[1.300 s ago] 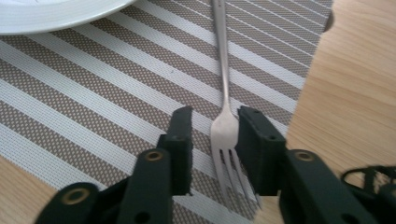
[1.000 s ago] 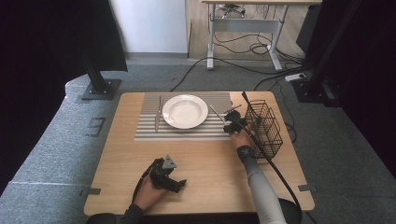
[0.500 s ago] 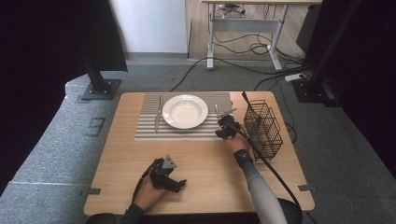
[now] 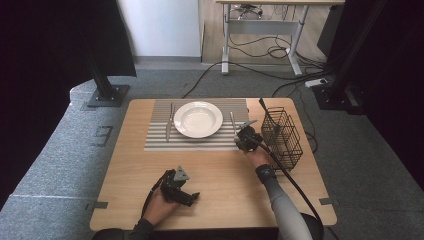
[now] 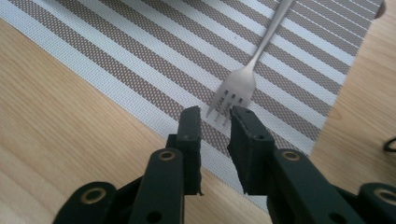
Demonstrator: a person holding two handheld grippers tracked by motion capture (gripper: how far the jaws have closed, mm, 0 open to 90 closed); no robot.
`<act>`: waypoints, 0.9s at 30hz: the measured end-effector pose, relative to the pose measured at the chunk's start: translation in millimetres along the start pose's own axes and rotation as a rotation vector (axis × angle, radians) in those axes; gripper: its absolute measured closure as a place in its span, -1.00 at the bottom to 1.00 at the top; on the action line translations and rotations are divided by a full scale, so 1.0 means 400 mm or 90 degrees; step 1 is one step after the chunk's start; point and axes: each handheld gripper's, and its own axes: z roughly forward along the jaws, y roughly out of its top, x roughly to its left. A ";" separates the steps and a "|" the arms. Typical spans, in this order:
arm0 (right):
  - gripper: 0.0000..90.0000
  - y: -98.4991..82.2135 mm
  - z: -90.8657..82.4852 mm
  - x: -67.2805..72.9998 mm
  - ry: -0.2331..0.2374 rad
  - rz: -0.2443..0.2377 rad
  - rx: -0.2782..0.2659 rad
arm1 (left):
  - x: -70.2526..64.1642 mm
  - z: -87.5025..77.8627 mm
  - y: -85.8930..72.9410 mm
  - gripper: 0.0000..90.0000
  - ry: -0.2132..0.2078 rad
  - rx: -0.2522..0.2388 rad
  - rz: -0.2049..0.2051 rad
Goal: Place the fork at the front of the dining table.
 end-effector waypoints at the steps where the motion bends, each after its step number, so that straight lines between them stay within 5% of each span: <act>1: 0.66 0.000 0.005 0.001 0.002 0.001 -0.004 | 0.000 0.000 0.000 -1.00 0.000 0.000 0.000; 21: 0.63 0.055 0.064 -0.024 0.019 0.031 -0.031 | 0.000 0.000 0.000 -1.00 0.000 -0.001 0.000; 27: 0.06 0.059 0.052 -0.019 0.010 0.025 -0.040 | 0.000 0.000 0.000 -1.00 0.000 -0.001 0.000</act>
